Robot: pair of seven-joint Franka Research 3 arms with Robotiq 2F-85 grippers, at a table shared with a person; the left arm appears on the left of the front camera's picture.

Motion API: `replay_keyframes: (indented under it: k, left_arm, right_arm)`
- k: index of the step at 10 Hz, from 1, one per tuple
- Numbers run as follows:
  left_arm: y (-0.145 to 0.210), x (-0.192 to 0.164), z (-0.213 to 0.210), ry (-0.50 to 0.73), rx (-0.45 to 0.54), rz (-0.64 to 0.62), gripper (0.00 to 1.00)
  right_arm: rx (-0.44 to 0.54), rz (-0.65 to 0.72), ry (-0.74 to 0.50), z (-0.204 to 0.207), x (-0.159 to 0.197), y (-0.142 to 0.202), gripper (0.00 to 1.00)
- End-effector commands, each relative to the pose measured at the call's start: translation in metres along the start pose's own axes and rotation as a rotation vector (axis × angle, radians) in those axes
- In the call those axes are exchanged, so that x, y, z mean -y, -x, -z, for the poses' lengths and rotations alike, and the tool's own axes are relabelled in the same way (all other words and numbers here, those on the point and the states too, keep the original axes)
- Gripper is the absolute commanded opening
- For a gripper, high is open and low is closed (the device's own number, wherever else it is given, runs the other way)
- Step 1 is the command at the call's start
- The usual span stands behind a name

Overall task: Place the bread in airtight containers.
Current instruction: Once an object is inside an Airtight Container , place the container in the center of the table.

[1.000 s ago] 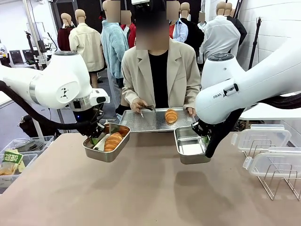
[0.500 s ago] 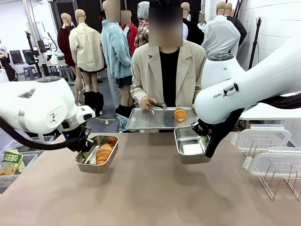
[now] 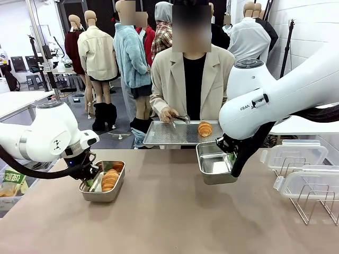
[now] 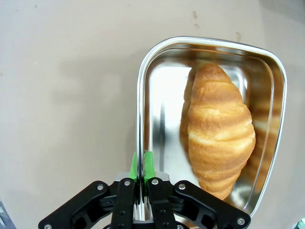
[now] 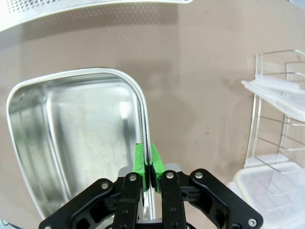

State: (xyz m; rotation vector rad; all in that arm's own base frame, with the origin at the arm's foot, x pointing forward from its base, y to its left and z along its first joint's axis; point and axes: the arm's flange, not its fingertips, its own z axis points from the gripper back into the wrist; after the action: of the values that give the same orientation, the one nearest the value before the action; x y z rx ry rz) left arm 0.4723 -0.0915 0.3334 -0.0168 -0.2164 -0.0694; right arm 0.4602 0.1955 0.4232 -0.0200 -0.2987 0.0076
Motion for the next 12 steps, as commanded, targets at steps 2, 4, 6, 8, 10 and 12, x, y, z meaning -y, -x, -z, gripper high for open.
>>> replay_keyframes:
  k: [2,4,6,8,10,12]
  left_arm:
    - [-0.011,-0.009,0.002,0.013,-0.041,-0.034,0.16]
    - [-0.011,-0.007,-0.016,0.000,-0.018,-0.025,0.56]
    - [-0.008,-0.002,-0.051,-0.013,0.047,0.012,0.96]
    - [-0.010,-0.005,-0.088,-0.057,0.058,0.050,1.00]
    - [-0.019,-0.021,-0.133,-0.041,0.056,0.070,1.00]
    - [-0.022,-0.040,-0.160,-0.043,0.026,0.066,1.00]
  right_arm:
    - [0.019,-0.001,-0.012,-0.001,0.000,-0.001,0.00]
    - [0.019,-0.001,-0.012,-0.001,0.000,-0.001,0.00]
    - [0.019,-0.001,-0.012,-0.001,0.000,-0.001,0.00]
    - [0.019,-0.001,-0.012,-0.001,0.000,-0.001,0.00]
    - [0.019,-0.001,-0.012,-0.001,0.000,-0.001,0.00]
    - [0.019,-0.001,-0.012,-0.001,0.000,-0.001,0.00]
